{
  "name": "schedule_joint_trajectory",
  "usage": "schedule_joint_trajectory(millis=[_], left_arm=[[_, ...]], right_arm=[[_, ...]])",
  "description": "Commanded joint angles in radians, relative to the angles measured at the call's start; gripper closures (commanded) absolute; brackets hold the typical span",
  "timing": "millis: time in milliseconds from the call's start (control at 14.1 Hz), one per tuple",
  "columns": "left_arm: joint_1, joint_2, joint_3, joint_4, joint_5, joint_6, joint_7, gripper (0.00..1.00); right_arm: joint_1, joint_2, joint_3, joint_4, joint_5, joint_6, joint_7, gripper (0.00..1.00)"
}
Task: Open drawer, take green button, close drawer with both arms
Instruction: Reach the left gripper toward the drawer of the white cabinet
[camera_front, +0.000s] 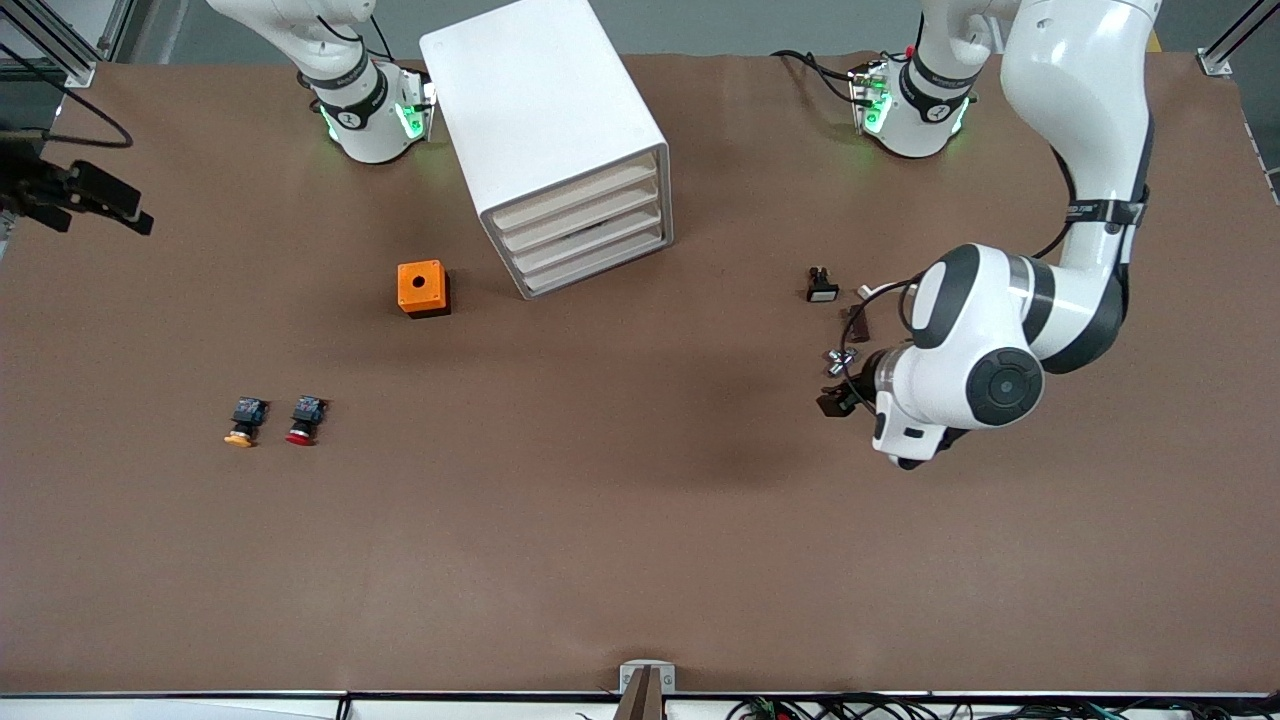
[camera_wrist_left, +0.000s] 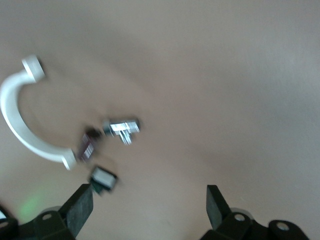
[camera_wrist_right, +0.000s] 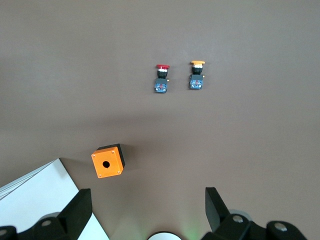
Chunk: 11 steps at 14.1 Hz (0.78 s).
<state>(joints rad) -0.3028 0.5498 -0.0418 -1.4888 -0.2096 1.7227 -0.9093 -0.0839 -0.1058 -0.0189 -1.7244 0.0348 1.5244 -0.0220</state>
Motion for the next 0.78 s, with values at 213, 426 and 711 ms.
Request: schedule_joint_trajectory(millis=[213,426,711], left_arm=[[-0.038,0.096,0.006,0.094,-0.243,-0.041,-0.302,0.00],[-0.064,0.134,0.003,0.123,-0.316,-0.041,-0.463,0.00],[-0.091,0.189,0.002,0.162,-0.442,-0.041,-0.669,0.00]], right_arm=[[-0.031,0.127,0.000,0.045,0.000,-0.012,-0.007,0.00],[-0.066,0.158,0.000,0.057,0.013,-0.010,-0.016,0.00],[-0.073,0.161,0.000,0.060,0.014,-0.013,-0.041,0.00]])
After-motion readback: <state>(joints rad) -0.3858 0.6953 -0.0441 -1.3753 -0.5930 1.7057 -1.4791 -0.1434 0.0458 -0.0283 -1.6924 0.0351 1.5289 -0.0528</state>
